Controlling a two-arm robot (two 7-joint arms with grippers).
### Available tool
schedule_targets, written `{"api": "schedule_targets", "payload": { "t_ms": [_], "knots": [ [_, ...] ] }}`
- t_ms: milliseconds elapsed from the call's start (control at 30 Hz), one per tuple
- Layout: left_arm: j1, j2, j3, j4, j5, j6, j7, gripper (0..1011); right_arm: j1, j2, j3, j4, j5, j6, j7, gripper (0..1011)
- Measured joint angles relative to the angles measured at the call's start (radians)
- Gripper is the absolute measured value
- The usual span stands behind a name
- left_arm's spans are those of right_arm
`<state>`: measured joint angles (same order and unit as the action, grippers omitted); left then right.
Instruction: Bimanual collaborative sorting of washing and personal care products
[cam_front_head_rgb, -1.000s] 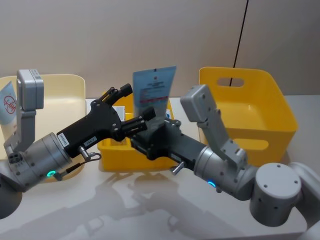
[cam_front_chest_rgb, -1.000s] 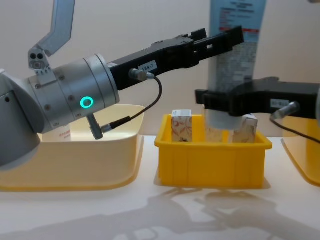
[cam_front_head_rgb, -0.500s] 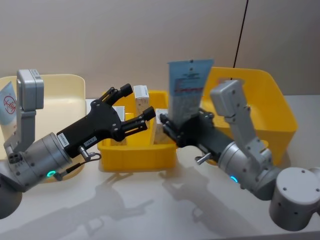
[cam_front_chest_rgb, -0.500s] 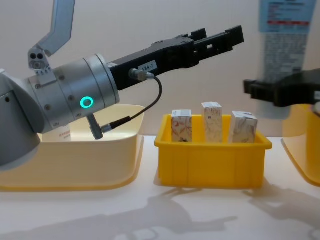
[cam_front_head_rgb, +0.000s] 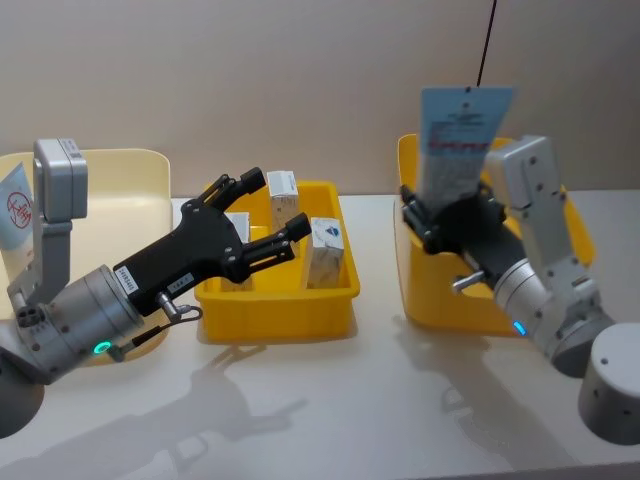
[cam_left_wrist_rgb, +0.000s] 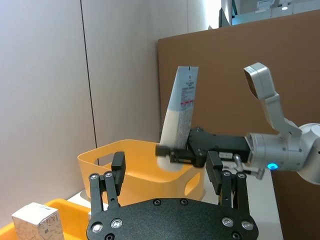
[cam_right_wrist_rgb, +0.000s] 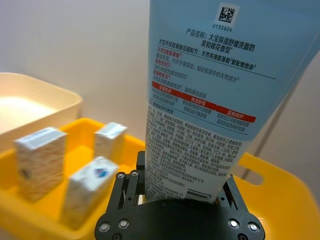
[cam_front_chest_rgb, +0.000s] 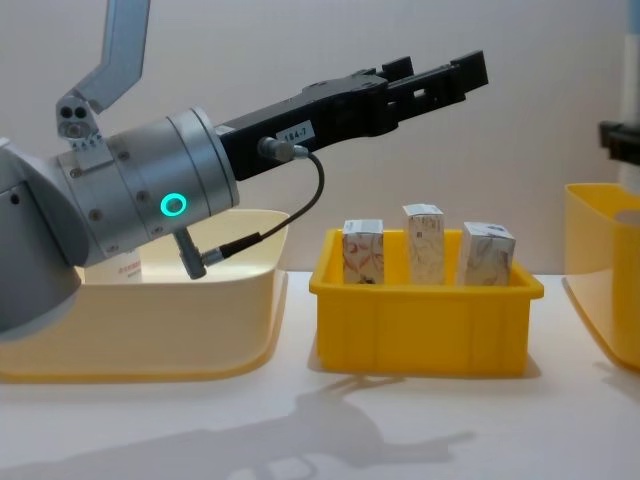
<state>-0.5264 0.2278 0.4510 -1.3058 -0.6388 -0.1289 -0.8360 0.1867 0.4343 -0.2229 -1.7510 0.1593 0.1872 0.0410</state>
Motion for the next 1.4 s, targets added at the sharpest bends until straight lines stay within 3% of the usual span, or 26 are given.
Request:
{"api": "schedule_targets", "payload": {
  "t_ms": [600,1400],
  "knots": [
    [0.000,0.000,0.000,0.000,0.000,0.000,0.000,1003,0.063,-0.023,0.059,0.113,-0.085,0.007,-0.116,577],
    [0.000,0.000,0.000,0.000,0.000,0.000,0.000,1003,0.105,-0.082,0.057,0.206,-0.124,0.118,-0.156,577]
  ]
}}
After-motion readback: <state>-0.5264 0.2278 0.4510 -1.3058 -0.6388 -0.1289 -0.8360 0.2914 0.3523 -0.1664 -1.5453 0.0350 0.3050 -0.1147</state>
